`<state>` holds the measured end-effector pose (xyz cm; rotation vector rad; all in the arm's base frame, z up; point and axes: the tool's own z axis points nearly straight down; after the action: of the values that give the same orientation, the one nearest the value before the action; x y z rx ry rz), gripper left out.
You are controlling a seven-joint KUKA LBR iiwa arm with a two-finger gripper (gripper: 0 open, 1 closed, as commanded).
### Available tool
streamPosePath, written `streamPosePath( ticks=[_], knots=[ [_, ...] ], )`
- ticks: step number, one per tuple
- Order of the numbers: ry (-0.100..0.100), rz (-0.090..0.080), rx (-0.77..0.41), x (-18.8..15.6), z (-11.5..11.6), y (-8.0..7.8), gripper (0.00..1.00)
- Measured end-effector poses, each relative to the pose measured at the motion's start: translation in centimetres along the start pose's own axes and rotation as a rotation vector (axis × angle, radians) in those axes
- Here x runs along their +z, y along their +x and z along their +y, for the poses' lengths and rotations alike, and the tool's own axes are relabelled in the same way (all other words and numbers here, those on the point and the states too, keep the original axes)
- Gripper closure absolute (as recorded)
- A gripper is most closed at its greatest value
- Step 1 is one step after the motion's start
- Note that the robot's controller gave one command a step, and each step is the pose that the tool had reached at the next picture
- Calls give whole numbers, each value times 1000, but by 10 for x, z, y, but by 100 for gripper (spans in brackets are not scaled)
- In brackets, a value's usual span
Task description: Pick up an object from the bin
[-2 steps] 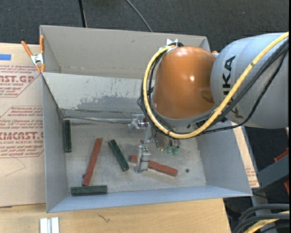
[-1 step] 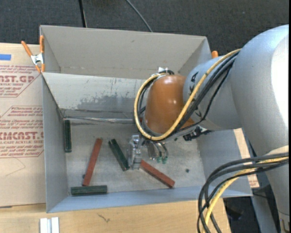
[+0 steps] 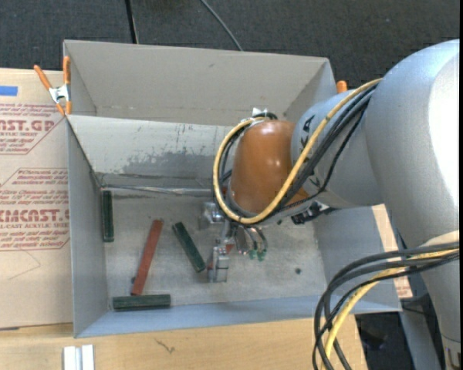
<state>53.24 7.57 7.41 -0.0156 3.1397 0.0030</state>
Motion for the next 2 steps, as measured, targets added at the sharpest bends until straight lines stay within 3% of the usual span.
streamPosePath(
  ticks=[1,2],
  knots=[
    [0,2,0,1,0,0,0],
    [2,2,36,3,26,17,0]
  ],
)
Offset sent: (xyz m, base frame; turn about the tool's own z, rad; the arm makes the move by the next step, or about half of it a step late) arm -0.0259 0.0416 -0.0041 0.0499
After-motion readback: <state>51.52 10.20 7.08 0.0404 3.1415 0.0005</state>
